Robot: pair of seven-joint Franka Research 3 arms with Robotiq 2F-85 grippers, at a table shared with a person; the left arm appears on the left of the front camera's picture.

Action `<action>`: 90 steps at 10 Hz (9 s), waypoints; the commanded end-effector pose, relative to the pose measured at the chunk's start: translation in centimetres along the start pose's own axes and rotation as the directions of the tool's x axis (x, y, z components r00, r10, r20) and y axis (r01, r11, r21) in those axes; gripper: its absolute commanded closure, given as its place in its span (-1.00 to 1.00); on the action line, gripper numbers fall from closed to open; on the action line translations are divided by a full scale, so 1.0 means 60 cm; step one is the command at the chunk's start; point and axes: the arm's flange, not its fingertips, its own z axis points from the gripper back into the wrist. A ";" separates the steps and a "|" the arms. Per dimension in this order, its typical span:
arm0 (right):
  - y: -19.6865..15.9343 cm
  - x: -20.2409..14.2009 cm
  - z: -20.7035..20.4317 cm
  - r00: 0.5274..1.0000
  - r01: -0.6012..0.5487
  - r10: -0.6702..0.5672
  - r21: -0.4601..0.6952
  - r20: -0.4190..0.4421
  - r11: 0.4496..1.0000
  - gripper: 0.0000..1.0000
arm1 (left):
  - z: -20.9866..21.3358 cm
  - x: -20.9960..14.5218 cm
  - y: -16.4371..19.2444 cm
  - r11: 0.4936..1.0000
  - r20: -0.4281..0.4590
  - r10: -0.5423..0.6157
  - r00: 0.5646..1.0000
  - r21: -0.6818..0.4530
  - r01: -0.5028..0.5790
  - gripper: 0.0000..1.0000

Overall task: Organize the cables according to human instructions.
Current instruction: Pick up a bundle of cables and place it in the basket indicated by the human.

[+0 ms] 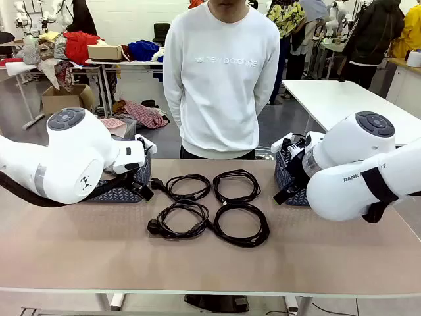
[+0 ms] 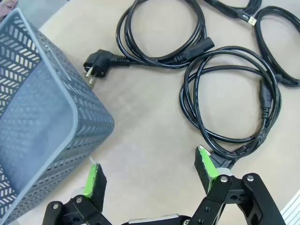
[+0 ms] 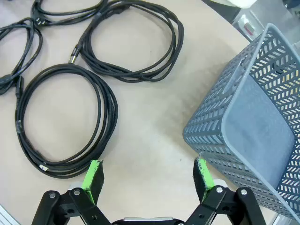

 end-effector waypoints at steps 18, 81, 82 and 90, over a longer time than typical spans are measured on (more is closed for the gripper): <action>-0.065 -0.014 0.080 0.991 -0.045 0.024 0.159 0.131 0.986 -1.00 | 0.110 -0.024 0.041 0.981 0.090 -0.072 0.993 -0.173 0.087 -1.00; -0.159 -0.051 0.155 0.952 -0.114 -0.010 0.384 0.306 0.916 -1.00 | 0.004 0.062 -0.141 0.603 0.057 -0.708 0.704 -0.471 0.644 -1.00; -0.159 -0.051 0.155 0.952 -0.114 -0.010 0.384 0.306 0.916 -1.00 | 0.004 0.062 -0.141 0.603 0.057 -0.708 0.704 -0.471 0.644 -1.00; -0.159 -0.051 0.155 0.952 -0.114 -0.010 0.384 0.306 0.916 -1.00 | -0.090 0.066 -0.169 0.548 -0.003 -0.790 0.613 -0.450 0.705 -1.00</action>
